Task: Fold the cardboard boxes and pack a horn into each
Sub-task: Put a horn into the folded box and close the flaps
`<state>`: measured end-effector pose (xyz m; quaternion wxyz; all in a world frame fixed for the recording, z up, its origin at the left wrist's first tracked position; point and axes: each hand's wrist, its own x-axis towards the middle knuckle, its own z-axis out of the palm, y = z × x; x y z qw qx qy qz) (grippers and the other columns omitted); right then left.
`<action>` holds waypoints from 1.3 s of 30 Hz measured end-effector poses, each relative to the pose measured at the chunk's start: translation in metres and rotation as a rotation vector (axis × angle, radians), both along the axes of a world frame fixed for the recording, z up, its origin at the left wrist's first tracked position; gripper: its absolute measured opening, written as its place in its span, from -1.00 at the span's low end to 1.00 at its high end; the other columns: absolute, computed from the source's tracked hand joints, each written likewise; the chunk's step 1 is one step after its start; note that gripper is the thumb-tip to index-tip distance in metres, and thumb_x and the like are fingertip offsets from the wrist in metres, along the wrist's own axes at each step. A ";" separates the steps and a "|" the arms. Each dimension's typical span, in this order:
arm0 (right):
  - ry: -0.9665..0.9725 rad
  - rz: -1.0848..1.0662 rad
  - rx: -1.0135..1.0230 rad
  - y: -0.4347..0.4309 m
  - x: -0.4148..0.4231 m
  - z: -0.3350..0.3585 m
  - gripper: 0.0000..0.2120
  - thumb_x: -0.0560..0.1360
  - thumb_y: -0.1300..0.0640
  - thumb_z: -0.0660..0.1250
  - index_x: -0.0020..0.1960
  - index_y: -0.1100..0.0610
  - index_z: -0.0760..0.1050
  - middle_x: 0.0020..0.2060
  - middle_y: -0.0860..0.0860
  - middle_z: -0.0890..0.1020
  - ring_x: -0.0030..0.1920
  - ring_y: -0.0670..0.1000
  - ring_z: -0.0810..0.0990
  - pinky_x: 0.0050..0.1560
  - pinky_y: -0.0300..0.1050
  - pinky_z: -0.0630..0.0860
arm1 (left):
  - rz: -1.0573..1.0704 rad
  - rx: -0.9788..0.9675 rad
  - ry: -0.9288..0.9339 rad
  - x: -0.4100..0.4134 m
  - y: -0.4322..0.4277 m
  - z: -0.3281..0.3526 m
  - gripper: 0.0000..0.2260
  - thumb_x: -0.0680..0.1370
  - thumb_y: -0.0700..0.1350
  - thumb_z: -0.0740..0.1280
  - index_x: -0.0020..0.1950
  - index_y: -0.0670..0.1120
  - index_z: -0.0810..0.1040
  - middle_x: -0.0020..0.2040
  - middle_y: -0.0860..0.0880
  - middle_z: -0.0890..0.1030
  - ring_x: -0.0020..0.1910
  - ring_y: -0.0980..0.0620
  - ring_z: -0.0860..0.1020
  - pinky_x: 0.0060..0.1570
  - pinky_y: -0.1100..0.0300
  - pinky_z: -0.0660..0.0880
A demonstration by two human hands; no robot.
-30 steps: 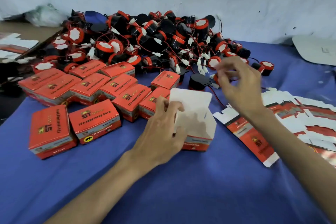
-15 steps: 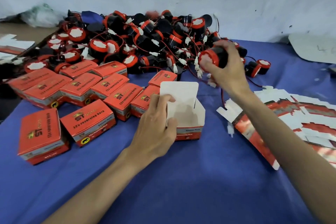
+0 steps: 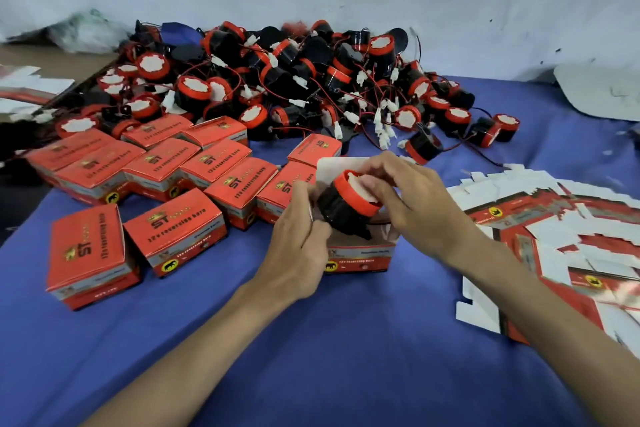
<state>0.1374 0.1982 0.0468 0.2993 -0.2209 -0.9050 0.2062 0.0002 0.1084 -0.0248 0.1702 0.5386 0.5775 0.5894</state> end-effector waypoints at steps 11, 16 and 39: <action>-0.185 0.004 0.267 -0.010 0.008 -0.013 -0.63 0.59 0.04 0.07 0.09 0.19 0.59 -0.19 0.05 0.66 -0.30 0.10 0.60 -0.37 -0.07 0.44 | 0.040 0.004 0.172 0.004 -0.002 0.002 -0.74 0.49 0.17 0.23 -0.23 0.14 0.17 -0.33 0.15 0.29 -0.34 0.16 0.29 -0.30 0.36 0.22; -0.267 0.067 0.050 -0.002 0.016 -0.002 -0.57 0.42 -0.21 0.36 0.17 0.01 0.55 -0.06 -0.14 0.62 -0.18 -0.13 0.56 -0.14 -0.12 0.50 | 0.024 0.006 0.198 0.005 -0.003 0.010 -0.82 0.46 0.03 0.17 -0.26 0.03 0.20 -0.31 0.10 0.27 -0.33 0.13 0.25 -0.30 0.30 0.20; -0.446 -0.045 -0.259 -0.022 0.044 0.065 -0.94 0.38 0.01 0.40 -0.26 -0.05 0.59 -0.41 -0.14 0.66 -0.33 -0.20 0.63 -0.16 -0.09 0.58 | 0.096 -0.354 0.217 0.016 -0.006 0.020 -0.64 0.31 0.22 0.34 -0.02 0.28 0.24 -0.21 0.11 0.56 -0.14 0.06 0.55 -0.06 -0.03 0.51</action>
